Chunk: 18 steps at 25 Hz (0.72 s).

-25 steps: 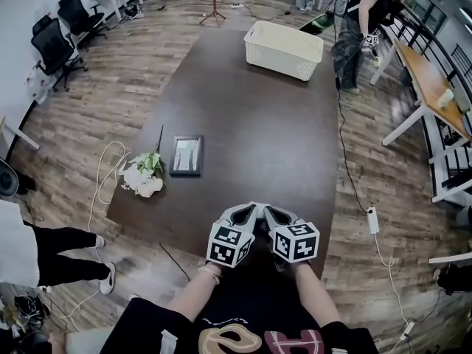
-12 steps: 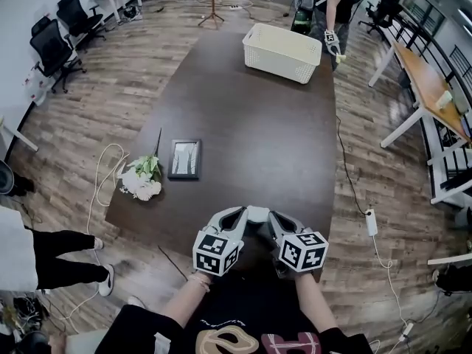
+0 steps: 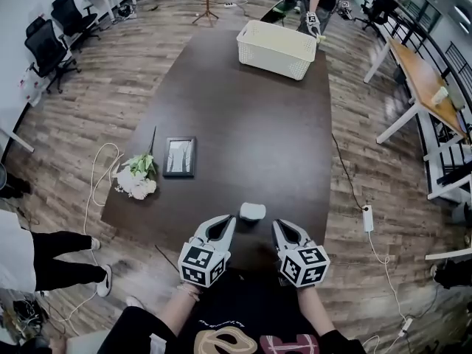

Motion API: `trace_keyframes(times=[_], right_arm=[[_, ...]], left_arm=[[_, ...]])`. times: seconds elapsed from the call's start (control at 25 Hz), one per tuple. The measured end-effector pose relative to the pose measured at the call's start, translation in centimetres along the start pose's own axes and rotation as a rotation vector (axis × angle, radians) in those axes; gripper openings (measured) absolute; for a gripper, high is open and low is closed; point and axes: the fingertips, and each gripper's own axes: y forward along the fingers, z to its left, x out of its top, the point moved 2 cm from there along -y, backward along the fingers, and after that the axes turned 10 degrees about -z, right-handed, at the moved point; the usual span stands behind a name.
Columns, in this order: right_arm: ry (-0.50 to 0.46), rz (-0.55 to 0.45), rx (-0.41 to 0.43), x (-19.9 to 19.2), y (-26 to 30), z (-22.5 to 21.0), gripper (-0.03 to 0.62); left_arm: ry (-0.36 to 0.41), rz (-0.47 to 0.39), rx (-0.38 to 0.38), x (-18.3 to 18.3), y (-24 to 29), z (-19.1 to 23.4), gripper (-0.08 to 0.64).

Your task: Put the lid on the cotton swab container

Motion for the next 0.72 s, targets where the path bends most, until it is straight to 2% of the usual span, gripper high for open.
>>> trace_keyframes(times=[0.72], right_arm=[[-0.075, -0.034, -0.010, -1.7, -2.2, 1.8, 0.008]], left_arm=[[0.042, -0.011, -0.007, -0.5, -1.4, -2.6, 0.006]])
